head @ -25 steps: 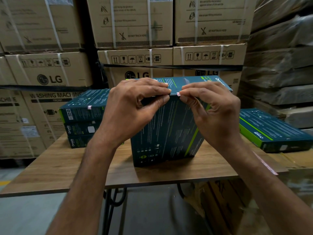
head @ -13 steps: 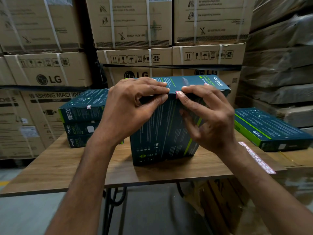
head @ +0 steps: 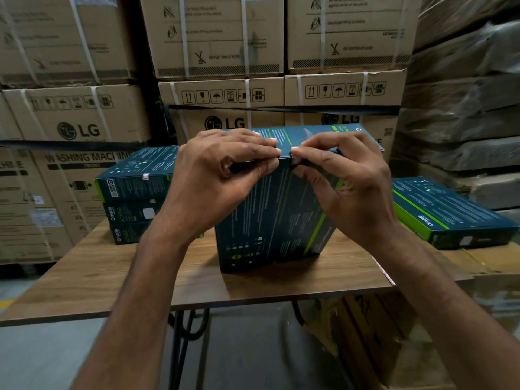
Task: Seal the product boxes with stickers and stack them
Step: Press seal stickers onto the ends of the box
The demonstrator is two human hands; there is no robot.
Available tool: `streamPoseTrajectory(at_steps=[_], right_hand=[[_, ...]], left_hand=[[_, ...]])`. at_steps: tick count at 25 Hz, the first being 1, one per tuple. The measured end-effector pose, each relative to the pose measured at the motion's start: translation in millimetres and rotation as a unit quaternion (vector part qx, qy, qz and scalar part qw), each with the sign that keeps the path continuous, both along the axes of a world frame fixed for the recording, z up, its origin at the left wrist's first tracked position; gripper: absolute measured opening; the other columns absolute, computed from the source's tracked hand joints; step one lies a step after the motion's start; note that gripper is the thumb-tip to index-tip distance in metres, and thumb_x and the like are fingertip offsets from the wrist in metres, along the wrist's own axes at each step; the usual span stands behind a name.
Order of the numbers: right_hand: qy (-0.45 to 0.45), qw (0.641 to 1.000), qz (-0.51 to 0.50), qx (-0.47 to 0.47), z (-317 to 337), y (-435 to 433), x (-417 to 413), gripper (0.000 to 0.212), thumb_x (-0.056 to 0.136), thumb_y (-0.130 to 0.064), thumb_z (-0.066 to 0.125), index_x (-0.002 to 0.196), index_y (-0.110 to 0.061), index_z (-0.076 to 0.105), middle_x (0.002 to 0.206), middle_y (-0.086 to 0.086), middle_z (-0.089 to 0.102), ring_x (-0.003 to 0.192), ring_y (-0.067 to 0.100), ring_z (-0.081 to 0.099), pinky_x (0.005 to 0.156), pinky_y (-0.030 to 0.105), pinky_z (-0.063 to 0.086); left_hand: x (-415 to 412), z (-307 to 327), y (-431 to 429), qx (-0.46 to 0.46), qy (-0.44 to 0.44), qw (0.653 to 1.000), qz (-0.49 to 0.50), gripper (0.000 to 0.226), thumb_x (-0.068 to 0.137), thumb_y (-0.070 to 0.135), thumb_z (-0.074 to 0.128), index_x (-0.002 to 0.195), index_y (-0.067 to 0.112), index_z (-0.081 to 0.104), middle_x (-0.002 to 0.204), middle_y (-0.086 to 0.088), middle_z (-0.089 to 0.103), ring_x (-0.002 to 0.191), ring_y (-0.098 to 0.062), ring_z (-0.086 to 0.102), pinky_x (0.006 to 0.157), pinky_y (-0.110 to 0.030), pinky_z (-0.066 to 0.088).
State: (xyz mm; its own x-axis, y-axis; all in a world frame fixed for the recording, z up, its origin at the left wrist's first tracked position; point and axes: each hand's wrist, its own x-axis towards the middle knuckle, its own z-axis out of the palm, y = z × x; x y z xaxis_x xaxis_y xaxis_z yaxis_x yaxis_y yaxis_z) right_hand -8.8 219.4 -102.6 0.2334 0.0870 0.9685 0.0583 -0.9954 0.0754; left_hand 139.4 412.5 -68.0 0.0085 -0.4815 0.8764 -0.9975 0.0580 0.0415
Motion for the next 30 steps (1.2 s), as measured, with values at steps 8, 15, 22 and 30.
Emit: streamPoseTrajectory(at_steps=[8, 15, 22, 30], right_hand=[[0.083, 0.996, -0.018, 0.033, 5, -2, -7, 0.042, 0.094, -0.046, 0.07, 0.128, -0.02, 0.069, 0.14, 0.0, 0.063, 0.131, 0.025, 0.05, 0.102, 0.04, 0.042], [0.14, 0.988, 0.021, 0.065, 32, -10, -4, 0.048, 0.09, -0.05, 0.069, 0.125, -0.019, 0.056, 0.123, -0.001, 0.071, 0.114, 0.022, 0.067, 0.092, 0.052, 0.055], [0.2, 0.966, 0.101, 0.127, 47, -26, 16, 0.035, 0.09, -0.044, 0.066, 0.122, -0.03, 0.069, 0.134, -0.005, 0.067, 0.125, 0.012, 0.061, 0.099, 0.044, 0.057], [0.054, 0.993, 0.09, 0.046, 26, -27, 38, 0.019, 0.097, -0.033, 0.076, 0.11, -0.021, 0.082, 0.117, -0.003, 0.075, 0.108, 0.015, 0.071, 0.088, 0.044, 0.057]], left_hand=[[2, -10, 1, 0.0, 0.0, 1.0, -0.026, 0.017, 0.092, 0.027, 0.08, 0.107, 0.019, 0.082, 0.119, 0.008, 0.076, 0.119, -0.007, 0.069, 0.101, -0.05, 0.053], [11, -4, -3, 0.001, -0.017, 1.0, -0.027, 0.015, 0.091, 0.017, 0.082, 0.106, 0.016, 0.082, 0.119, 0.006, 0.077, 0.118, -0.008, 0.07, 0.101, -0.05, 0.053], [27, 7, -19, -0.023, 0.047, 0.997, -0.052, 0.017, 0.089, 0.009, 0.083, 0.106, 0.01, 0.082, 0.112, 0.001, 0.078, 0.108, -0.006, 0.073, 0.098, -0.039, 0.06], [35, 6, -19, -0.012, 0.062, 0.996, -0.063, 0.019, 0.091, 0.012, 0.082, 0.109, 0.008, 0.08, 0.115, 0.0, 0.078, 0.112, -0.008, 0.072, 0.1, -0.04, 0.059]])
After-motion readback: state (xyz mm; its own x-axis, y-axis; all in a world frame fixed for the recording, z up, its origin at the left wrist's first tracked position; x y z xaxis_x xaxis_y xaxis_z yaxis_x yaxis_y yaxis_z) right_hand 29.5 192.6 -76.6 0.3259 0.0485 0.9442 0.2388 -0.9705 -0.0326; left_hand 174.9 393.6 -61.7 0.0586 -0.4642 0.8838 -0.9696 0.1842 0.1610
